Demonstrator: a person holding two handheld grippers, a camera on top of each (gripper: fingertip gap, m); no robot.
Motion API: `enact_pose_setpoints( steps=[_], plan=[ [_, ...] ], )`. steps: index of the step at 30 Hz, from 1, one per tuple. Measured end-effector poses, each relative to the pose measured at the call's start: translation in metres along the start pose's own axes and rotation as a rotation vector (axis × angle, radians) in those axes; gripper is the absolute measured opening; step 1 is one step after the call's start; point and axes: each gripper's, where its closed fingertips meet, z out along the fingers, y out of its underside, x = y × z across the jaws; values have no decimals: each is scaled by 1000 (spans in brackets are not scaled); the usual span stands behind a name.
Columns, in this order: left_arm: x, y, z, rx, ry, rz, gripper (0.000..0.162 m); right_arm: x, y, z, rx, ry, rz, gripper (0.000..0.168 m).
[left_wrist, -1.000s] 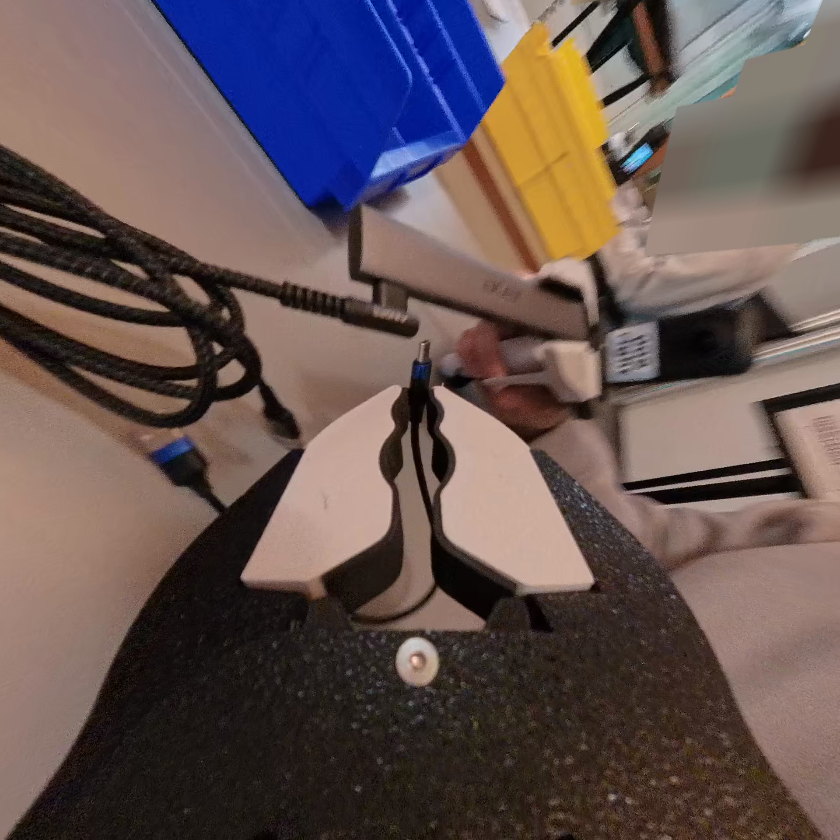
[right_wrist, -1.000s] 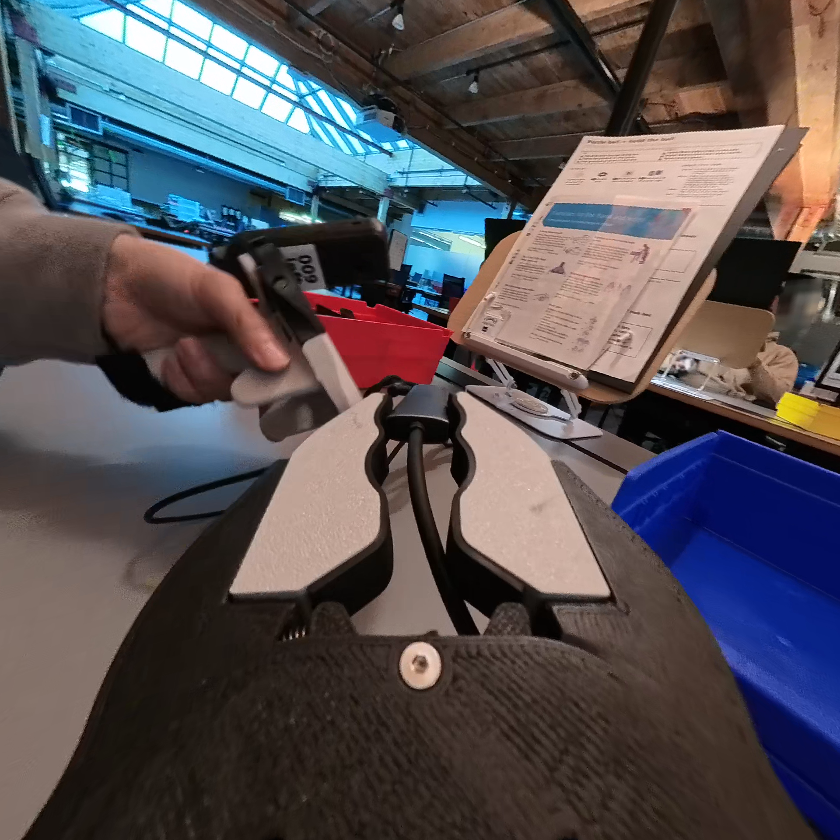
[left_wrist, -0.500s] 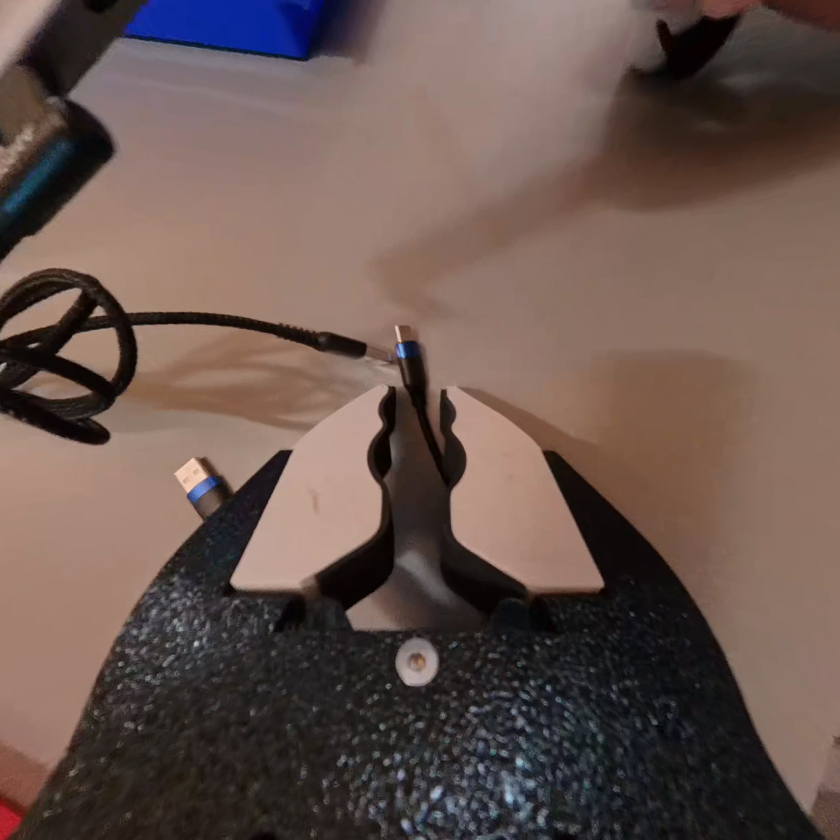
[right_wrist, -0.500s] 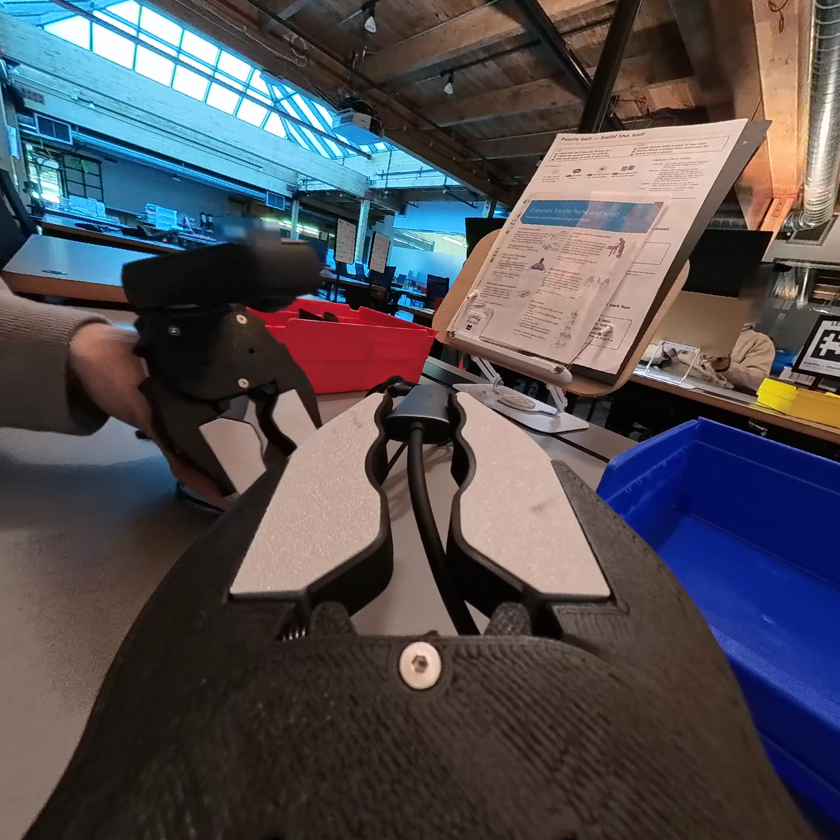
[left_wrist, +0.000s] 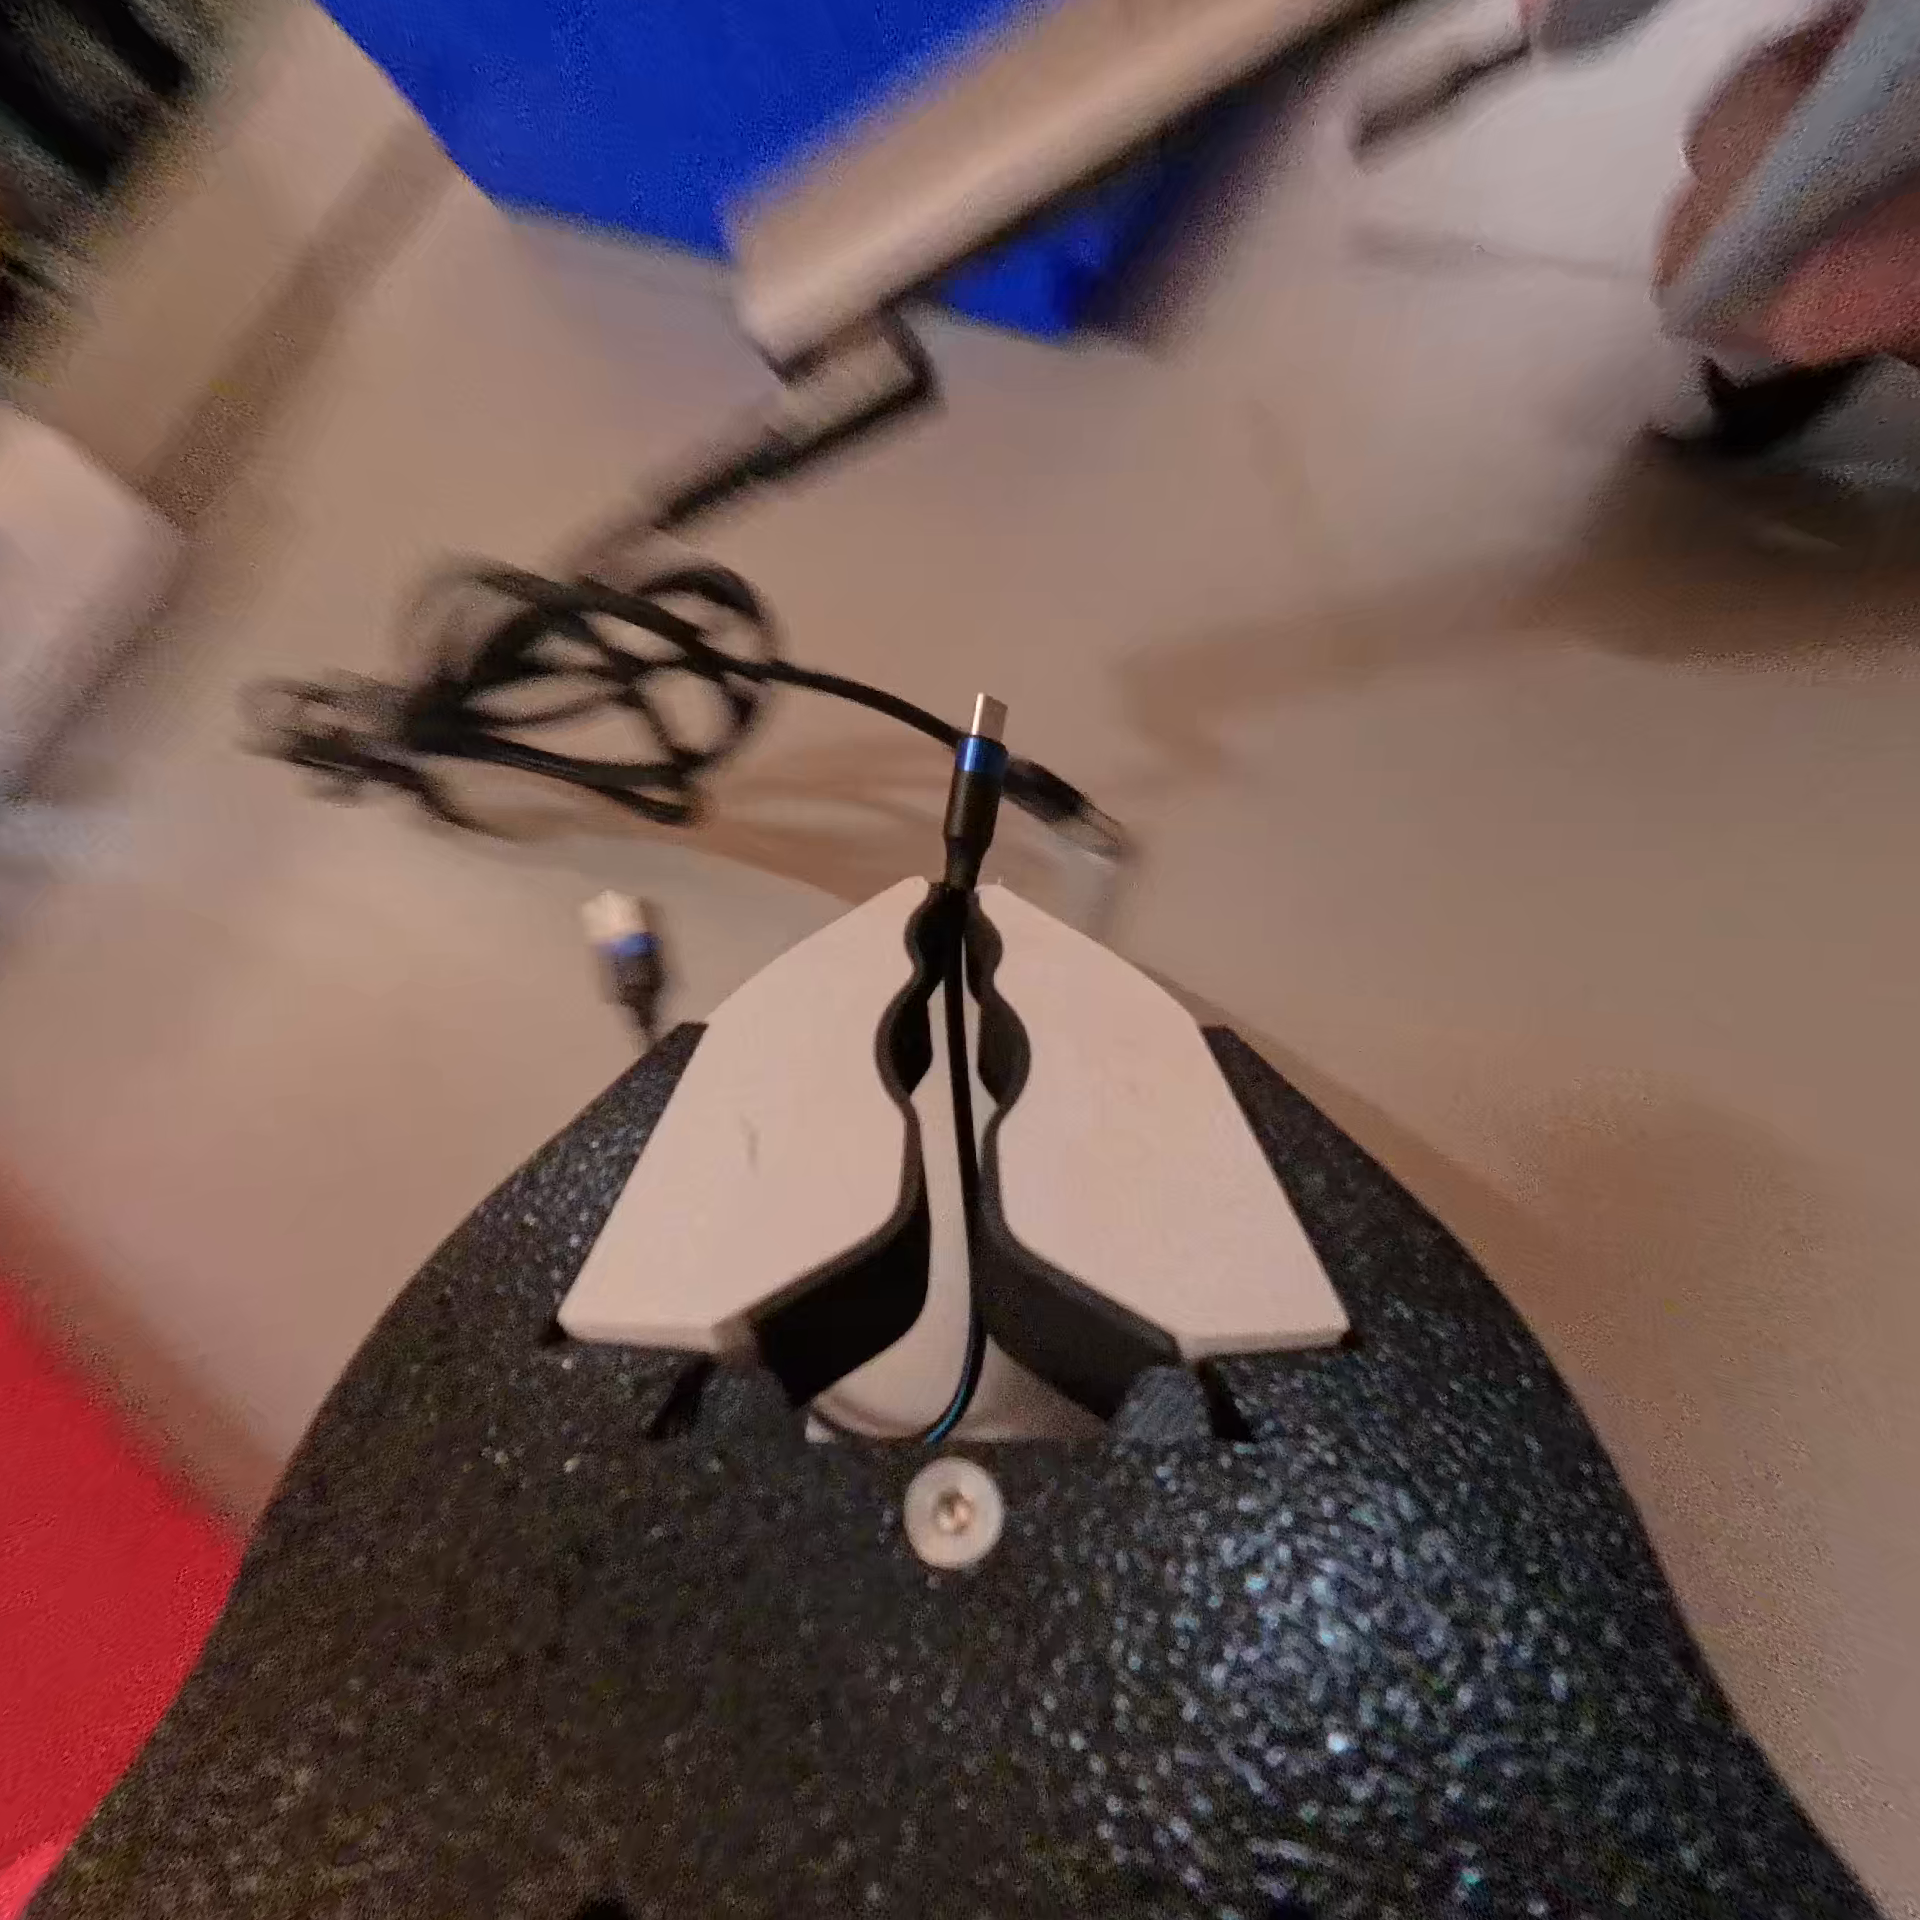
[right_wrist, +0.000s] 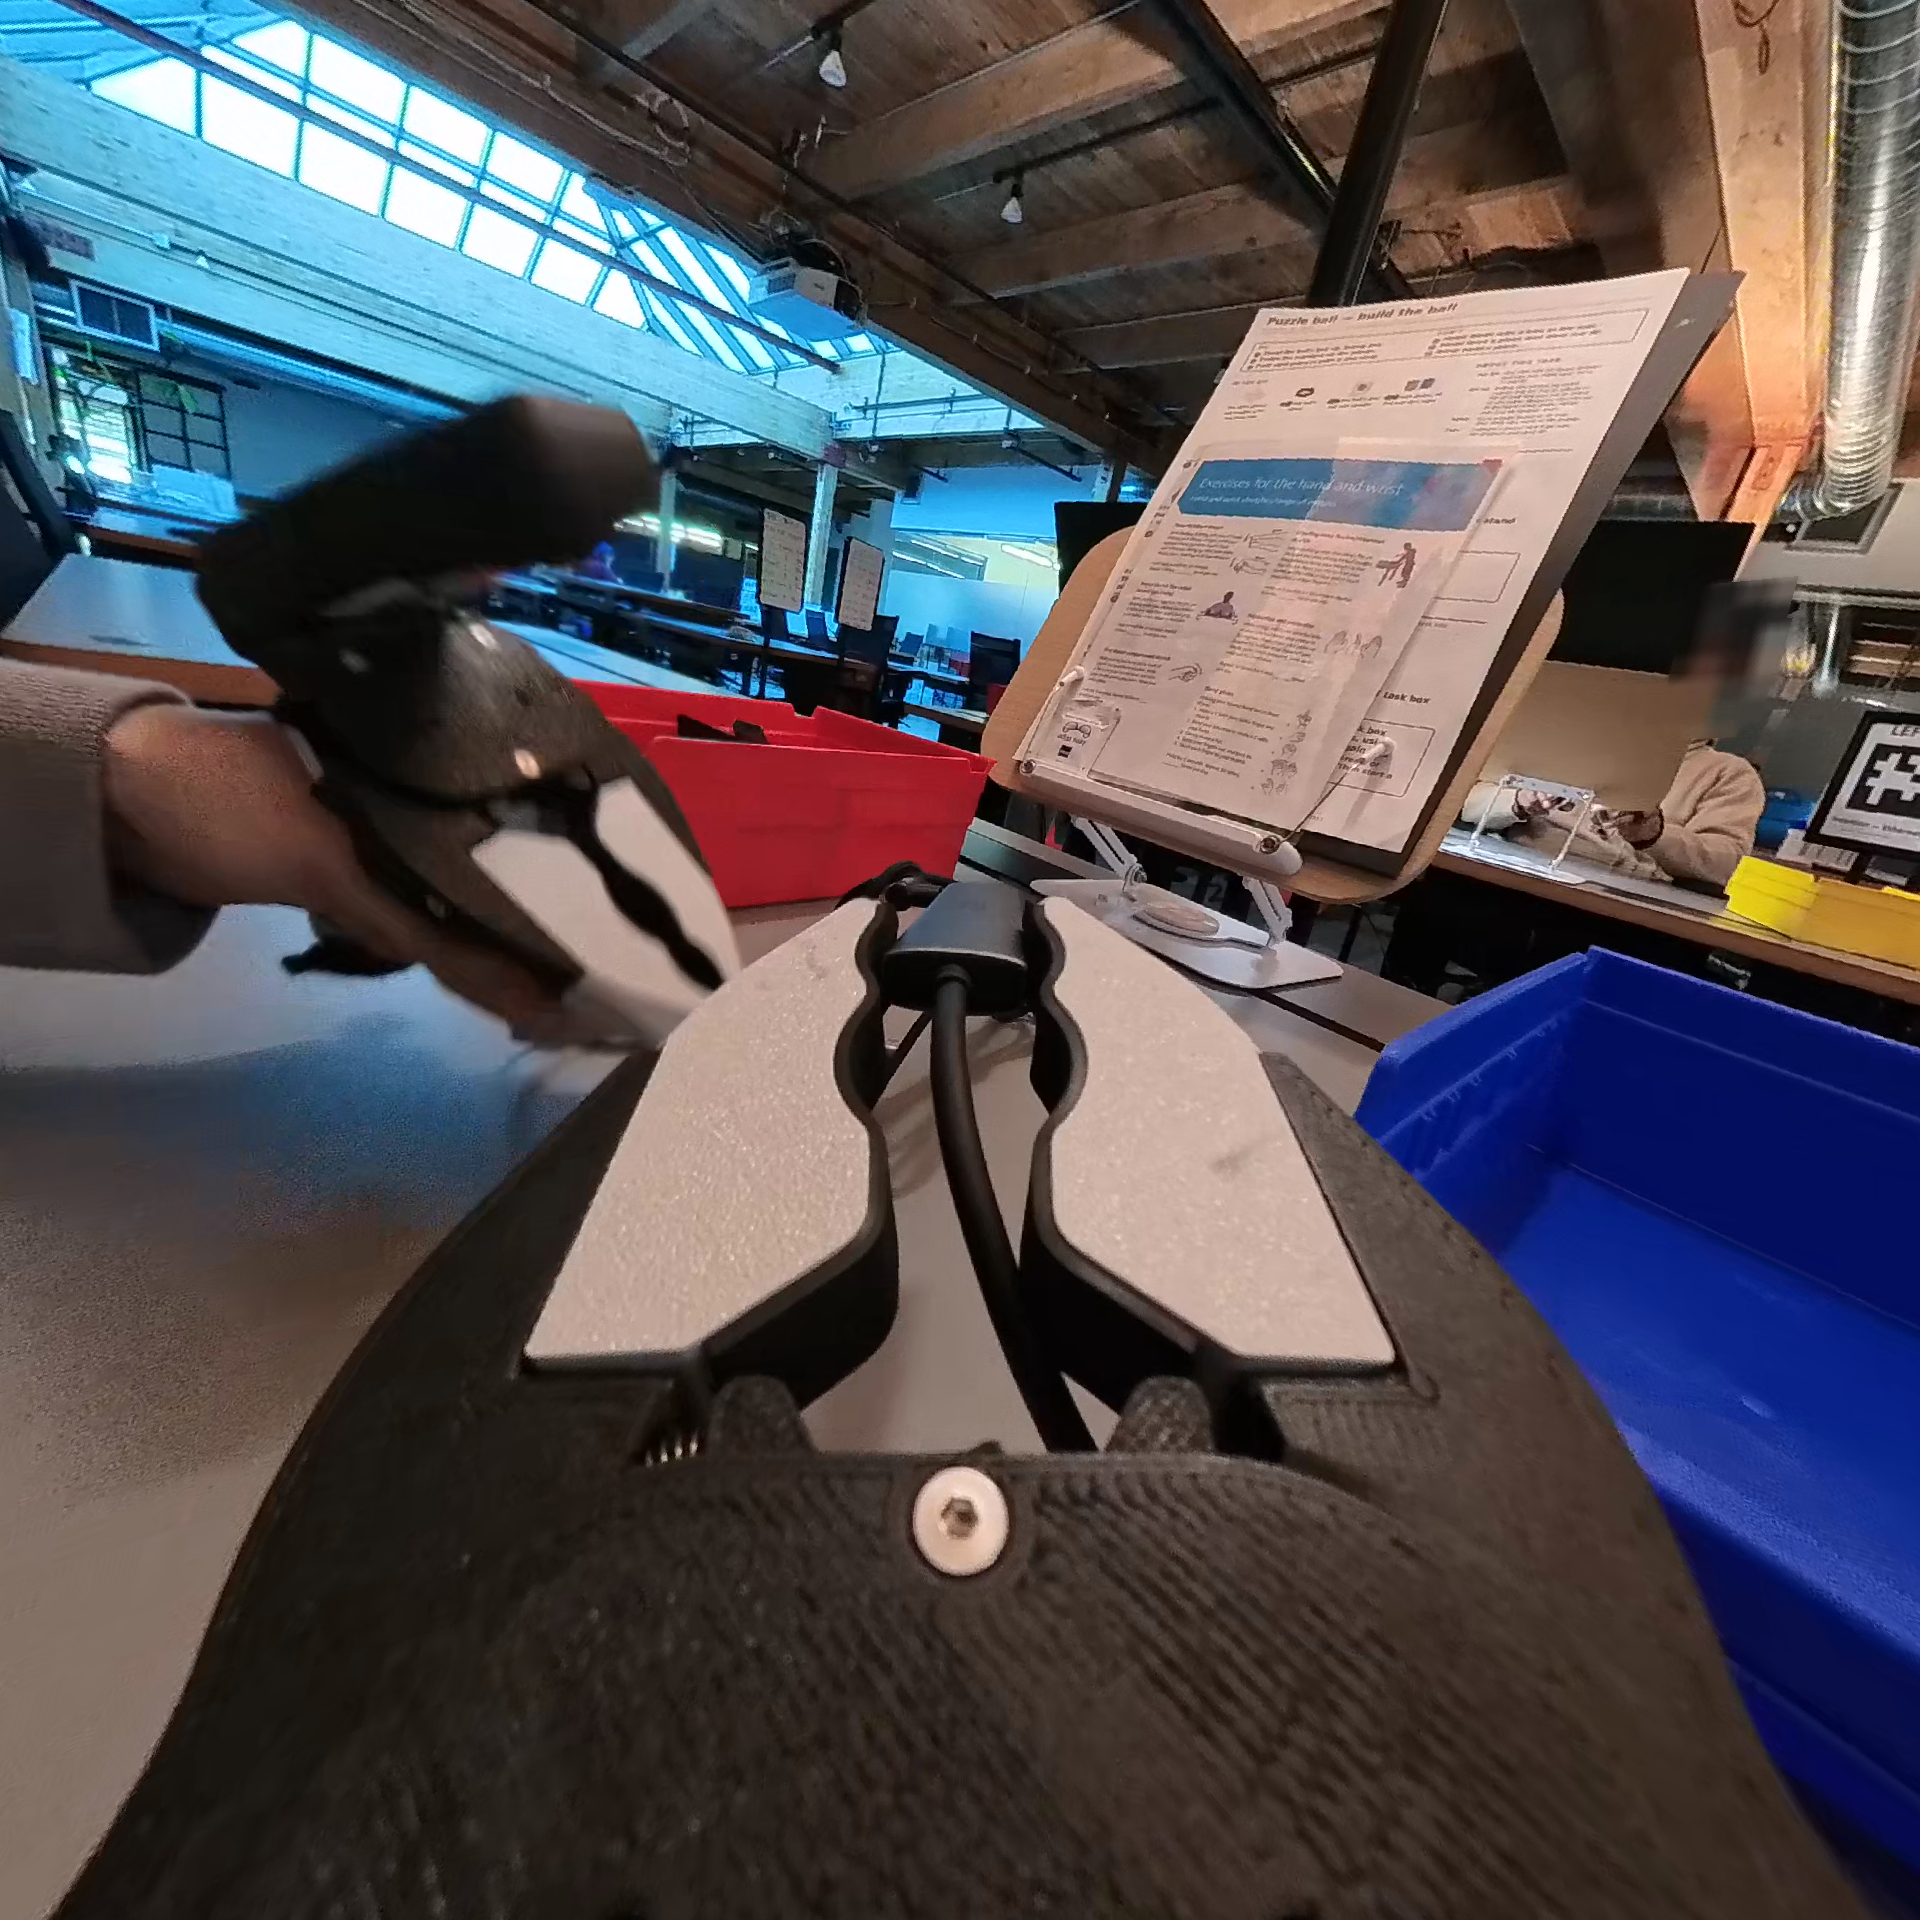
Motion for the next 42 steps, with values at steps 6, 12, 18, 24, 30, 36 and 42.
enact_pose_setpoints(
  steps=[6,12,18,24,30,36,42],
  plan=[
    [-62,-55,-94,339,-788,472,2,8,-1,-1,9,46,23,24],
    [-38,-60,-118,288,-1170,1053,2,16,-2,-4,24,92,42,24],
    [-13,7,-39,54,-796,1159,3,15,-3,-4,29,84,45,24],
    [1,38,-7,-79,-388,771,3,13,-2,-3,24,70,36,24],
    [25,38,0,-95,107,228,19,13,-2,-3,25,65,45,24],
    [30,38,-5,-119,493,96,30,12,-3,-4,28,52,48,24],
    [44,30,-4,-73,488,382,19,12,-3,-4,30,47,54,24]
  ],
)
